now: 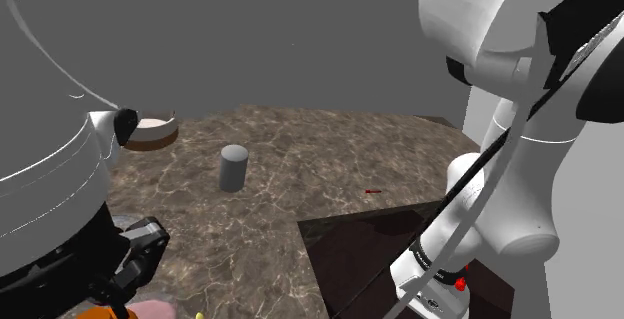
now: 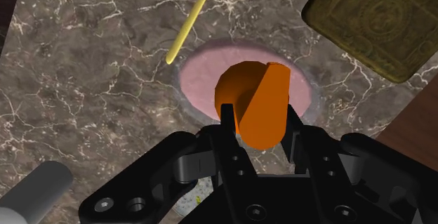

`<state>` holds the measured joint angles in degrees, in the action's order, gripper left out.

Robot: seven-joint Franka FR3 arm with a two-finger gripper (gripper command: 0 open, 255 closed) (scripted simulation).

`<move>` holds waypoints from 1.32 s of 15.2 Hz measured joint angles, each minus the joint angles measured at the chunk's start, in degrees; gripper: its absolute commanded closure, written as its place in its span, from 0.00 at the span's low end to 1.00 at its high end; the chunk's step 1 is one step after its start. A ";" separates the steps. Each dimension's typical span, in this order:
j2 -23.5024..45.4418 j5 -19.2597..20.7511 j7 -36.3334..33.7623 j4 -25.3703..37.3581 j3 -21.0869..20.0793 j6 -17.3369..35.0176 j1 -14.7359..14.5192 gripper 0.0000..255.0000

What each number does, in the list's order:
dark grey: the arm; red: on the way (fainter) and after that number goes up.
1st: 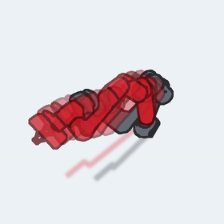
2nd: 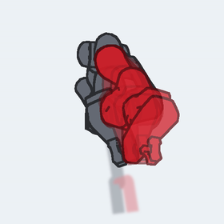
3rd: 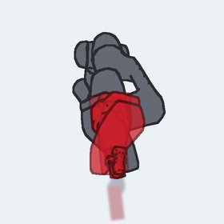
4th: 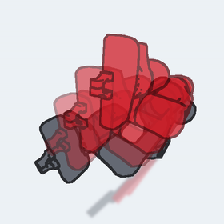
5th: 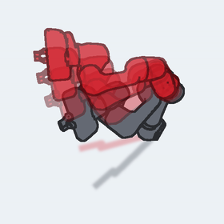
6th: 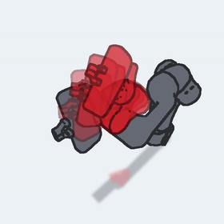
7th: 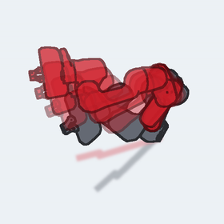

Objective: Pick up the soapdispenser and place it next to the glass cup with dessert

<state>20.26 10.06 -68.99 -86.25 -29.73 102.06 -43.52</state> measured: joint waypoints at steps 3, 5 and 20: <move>0.12 0.13 -0.19 -2.11 0.08 2.18 0.13 1.00; 0.26 0.25 -0.30 -3.39 0.15 3.58 0.21 1.00; 1.39 1.01 -0.79 -7.47 0.54 8.66 0.33 0.00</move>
<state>21.64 11.07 -69.78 -93.73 -29.19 110.72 -43.19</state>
